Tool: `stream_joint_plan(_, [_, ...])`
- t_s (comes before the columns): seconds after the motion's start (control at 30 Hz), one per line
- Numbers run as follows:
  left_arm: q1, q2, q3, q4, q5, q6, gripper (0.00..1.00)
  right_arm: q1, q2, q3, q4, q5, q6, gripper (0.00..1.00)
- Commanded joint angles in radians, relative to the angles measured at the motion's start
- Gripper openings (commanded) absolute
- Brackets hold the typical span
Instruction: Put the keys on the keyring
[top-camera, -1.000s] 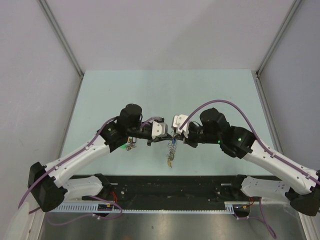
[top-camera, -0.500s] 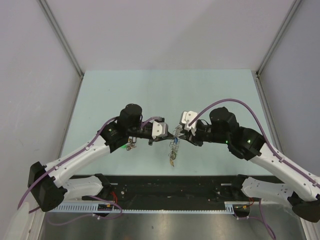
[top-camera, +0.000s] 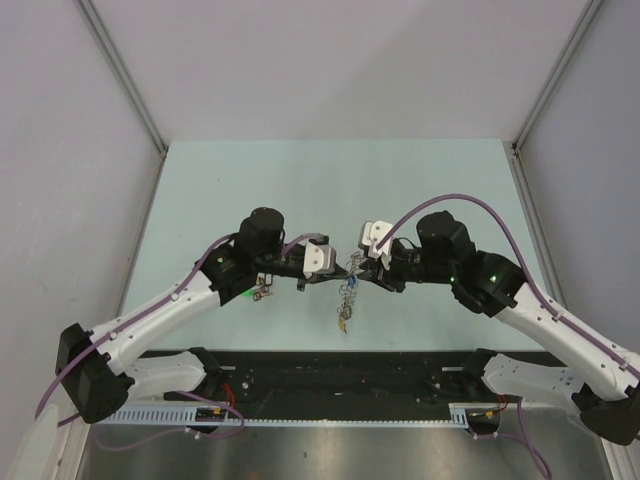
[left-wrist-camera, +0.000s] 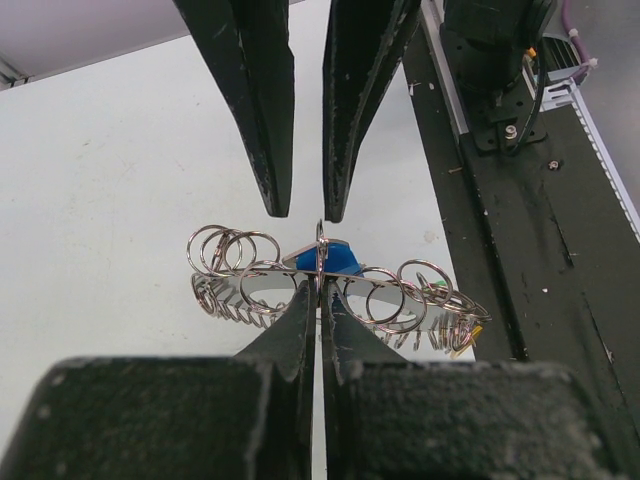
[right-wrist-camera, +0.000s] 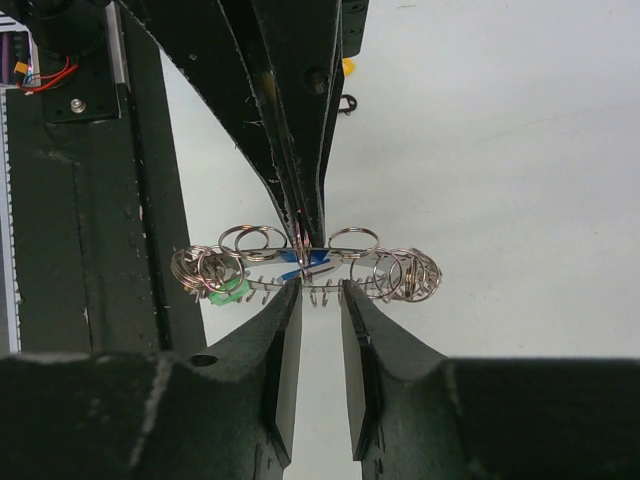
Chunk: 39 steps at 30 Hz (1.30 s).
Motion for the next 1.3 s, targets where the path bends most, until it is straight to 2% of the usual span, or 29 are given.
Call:
stream_joint_plan(0.0, [-0.006, -0.030, 0.009, 0.070, 0.054, -0.010, 0.00, -0.009, 0.013, -0.002, 0.041, -0.037, -0.004, 0.25])
stream_joint_plan(0.2, [-0.008, -0.032, 0.008, 0.074, 0.056, -0.013, 0.00, -0.009, 0.019, -0.002, 0.039, -0.049, -0.007, 0.18])
stream_joint_plan(0.33, [-0.006, -0.029, 0.009, 0.071, 0.053, -0.013, 0.00, -0.009, 0.020, -0.002, 0.047, -0.059, -0.007, 0.00])
stream_joint_plan(1.27, [-0.032, 0.033, 0.066, -0.027, -0.009, -0.002, 0.00, 0.082, 0.079, 0.038, 0.038, 0.023, -0.032, 0.00])
